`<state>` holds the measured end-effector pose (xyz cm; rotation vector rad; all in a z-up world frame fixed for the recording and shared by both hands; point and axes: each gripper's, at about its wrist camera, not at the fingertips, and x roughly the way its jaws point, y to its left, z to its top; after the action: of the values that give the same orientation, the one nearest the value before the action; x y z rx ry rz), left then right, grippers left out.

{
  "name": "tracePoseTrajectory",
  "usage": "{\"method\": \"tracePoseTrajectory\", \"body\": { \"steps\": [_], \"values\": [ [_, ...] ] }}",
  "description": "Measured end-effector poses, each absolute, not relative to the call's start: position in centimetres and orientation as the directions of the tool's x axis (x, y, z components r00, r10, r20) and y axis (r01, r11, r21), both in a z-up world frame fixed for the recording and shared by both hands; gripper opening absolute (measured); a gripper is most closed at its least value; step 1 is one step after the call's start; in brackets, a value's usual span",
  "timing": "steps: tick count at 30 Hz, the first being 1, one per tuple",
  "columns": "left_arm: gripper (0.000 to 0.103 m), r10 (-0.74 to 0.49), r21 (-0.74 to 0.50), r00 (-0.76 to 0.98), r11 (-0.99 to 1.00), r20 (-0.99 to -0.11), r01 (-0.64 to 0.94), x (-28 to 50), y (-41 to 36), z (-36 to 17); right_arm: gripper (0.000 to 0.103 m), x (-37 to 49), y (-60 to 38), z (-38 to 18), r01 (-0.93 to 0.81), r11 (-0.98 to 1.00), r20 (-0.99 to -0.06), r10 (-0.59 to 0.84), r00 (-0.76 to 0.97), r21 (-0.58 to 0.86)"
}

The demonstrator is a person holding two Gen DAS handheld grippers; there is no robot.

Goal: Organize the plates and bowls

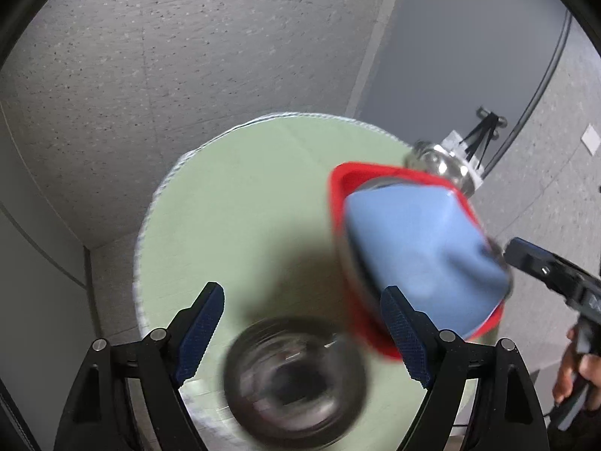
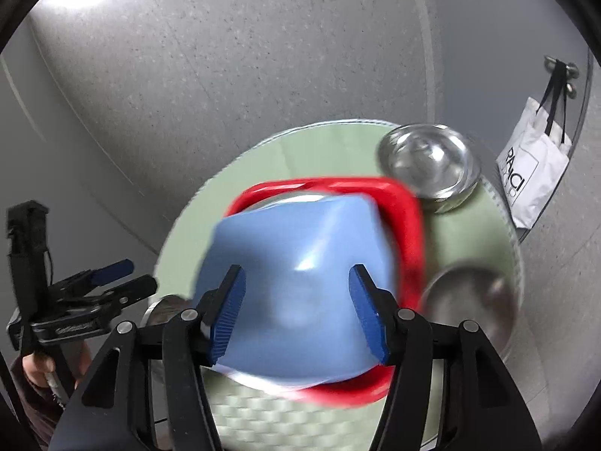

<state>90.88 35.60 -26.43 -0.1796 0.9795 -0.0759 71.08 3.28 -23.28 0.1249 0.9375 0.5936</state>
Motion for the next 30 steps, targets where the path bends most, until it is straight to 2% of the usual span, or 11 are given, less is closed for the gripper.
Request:
{"method": "tracePoseTrajectory", "body": {
  "steps": [6,10,14,16,18,22,23,25,27,30],
  "values": [
    [0.082,-0.131,-0.136,0.5,0.99,-0.856,0.026,87.0,39.3,-28.2,0.059,64.1,8.8,-24.5,-0.408,0.835,-0.725,0.534,0.435,0.37],
    [0.081,-0.152,-0.151,0.455,0.988,-0.877,0.038,85.8,40.2,-30.1,0.059,61.2,11.6,-26.1,-0.401,0.848,-0.761,0.503,0.409,0.346],
    [0.079,-0.161,-0.157,0.422,0.987,-0.892,0.045,85.7,40.3,-31.0,0.059,59.9,13.6,-28.5,-0.393,0.873,-0.795,0.448,0.409,0.289],
    [0.075,-0.15,-0.143,0.41,0.989,-0.9,0.048,85.9,40.2,-31.7,0.059,59.9,14.4,-29.8,-0.378,0.887,-0.811,0.418,0.41,0.267],
    [0.063,-0.149,-0.14,0.401,0.989,-0.904,0.053,86.4,39.6,-32.4,0.059,59.9,15.1,-30.7,-0.367,0.901,-0.823,0.381,0.421,0.23],
    [0.047,-0.159,-0.142,0.379,0.987,-0.912,0.071,87.0,38.9,-33.4,0.059,60.0,16.2,-32.5,-0.366,0.913,-0.838,0.338,0.428,0.181],
    [0.035,-0.169,-0.15,0.369,0.985,-0.914,0.08,87.0,38.8,-34.0,0.058,60.1,16.4,-32.8,-0.364,0.912,-0.841,0.342,0.419,0.189],
    [0.027,-0.186,-0.161,0.36,0.982,-0.914,0.098,87.3,38.6,-34.4,0.046,60.2,16.7,-33.1,-0.367,0.908,-0.845,0.349,0.405,0.199],
    [0.015,-0.202,-0.171,0.356,0.978,-0.912,0.116,87.4,38.3,-34.7,0.03,60.4,17.1,-33.4,-0.382,0.9,-0.85,0.36,0.385,0.209],
    [0.014,-0.191,-0.157,0.371,0.98,-0.909,0.118,87.5,38.4,-34.8,0.026,60.4,17.2,-33.6,-0.387,0.898,-0.851,0.362,0.382,0.208]
  ]
}}
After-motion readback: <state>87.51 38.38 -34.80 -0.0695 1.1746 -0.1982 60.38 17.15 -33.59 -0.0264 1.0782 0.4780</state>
